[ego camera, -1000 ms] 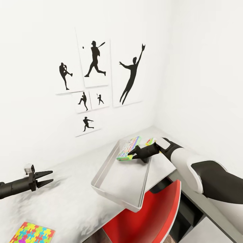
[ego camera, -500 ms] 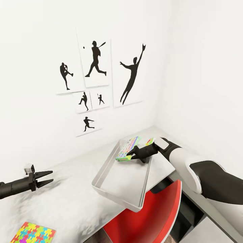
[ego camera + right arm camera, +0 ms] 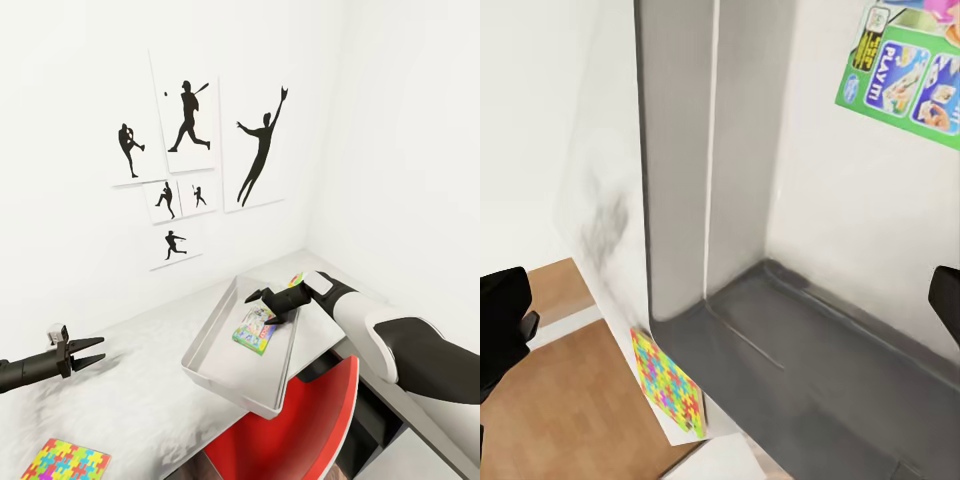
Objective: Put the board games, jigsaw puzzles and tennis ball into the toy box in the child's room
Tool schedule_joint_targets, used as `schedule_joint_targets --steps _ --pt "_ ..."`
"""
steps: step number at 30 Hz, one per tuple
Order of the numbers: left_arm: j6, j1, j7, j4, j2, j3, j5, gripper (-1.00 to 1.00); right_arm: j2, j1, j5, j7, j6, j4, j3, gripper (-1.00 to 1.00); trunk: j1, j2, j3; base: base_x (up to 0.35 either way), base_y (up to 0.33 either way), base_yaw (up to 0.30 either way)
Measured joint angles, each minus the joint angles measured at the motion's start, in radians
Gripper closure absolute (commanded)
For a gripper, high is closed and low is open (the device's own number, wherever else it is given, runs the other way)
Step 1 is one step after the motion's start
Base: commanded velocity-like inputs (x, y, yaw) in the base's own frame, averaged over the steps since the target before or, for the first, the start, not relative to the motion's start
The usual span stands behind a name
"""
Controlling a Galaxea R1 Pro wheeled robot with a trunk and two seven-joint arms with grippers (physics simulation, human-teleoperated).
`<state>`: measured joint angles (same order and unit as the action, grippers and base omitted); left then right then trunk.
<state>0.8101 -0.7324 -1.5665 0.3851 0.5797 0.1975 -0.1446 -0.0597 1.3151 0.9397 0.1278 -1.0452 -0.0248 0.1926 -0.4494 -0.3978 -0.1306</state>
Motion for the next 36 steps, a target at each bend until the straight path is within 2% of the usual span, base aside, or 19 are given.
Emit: schedule_joint_targets --steps 13,22,36 --pt "0.0 0.0 0.0 0.0 0.0 0.0 -0.001 -1.0 0.0 0.0 0.001 0.0 0.0 -0.01 -0.002 -1.0 0.0 0.0 0.0 0.0 0.0 0.0" --pt "0.0 0.0 0.0 0.0 0.0 0.0 -0.001 -1.0 0.0 0.0 0.01 0.001 -0.001 -0.178 -0.003 -1.0 0.0 0.0 0.0 0.0 -0.01 0.0" --pt "0.0 0.0 0.0 0.0 0.0 0.0 -0.001 -1.0 0.001 0.0 0.015 0.005 -0.001 -0.22 -0.006 -1.0 0.0 0.0 0.0 -0.047 -0.001 0.0"
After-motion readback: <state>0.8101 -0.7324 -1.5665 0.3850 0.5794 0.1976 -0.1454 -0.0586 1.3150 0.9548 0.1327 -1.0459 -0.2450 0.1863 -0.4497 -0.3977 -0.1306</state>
